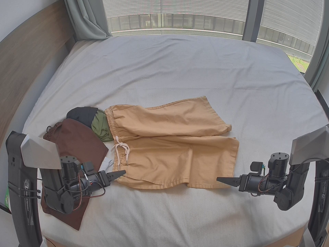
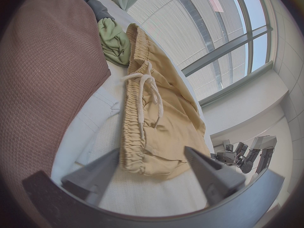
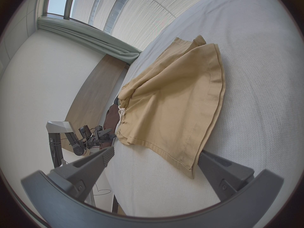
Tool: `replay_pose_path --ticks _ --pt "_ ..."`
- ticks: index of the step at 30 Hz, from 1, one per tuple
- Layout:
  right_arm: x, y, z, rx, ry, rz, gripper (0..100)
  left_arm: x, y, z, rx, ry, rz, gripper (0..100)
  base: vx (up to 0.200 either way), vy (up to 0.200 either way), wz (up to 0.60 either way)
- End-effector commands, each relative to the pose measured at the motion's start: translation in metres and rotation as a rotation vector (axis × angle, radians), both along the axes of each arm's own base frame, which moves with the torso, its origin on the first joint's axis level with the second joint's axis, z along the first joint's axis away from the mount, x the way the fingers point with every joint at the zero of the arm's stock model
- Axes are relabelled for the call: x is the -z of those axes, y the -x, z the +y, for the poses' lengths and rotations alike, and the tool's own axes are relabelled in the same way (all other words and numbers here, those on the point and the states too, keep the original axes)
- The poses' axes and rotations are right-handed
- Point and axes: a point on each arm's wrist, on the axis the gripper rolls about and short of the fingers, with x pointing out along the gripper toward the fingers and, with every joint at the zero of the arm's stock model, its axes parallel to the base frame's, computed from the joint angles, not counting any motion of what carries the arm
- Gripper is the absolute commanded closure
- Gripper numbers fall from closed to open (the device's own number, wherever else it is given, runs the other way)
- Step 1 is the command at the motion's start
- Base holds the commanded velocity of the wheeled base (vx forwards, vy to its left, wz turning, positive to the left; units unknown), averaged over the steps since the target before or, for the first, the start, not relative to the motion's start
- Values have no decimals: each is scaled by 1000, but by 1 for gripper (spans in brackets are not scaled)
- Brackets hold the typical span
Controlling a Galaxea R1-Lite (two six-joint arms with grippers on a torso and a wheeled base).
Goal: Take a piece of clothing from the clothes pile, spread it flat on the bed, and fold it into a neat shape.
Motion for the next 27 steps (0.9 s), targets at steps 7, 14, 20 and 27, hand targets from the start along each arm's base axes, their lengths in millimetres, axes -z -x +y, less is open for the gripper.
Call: replay_pose_path --ticks 7,14,20,27 --pt "5 0 0 -7 14 4 0 2 -2 0 1 -1 -3 100 0 0 0" --pt "10 1 -1 -10 26 8 0 2 -1 -1 6 -3 -5 100 0 0 0" --pt "14 1 -4 -8 43 8 0 2 -1 -1 7 -5 -6 100 0 0 0" --pt "16 -1 -4 -7 42 9 100 1 -2 -2 8 -6 -9 100 0 0 0"
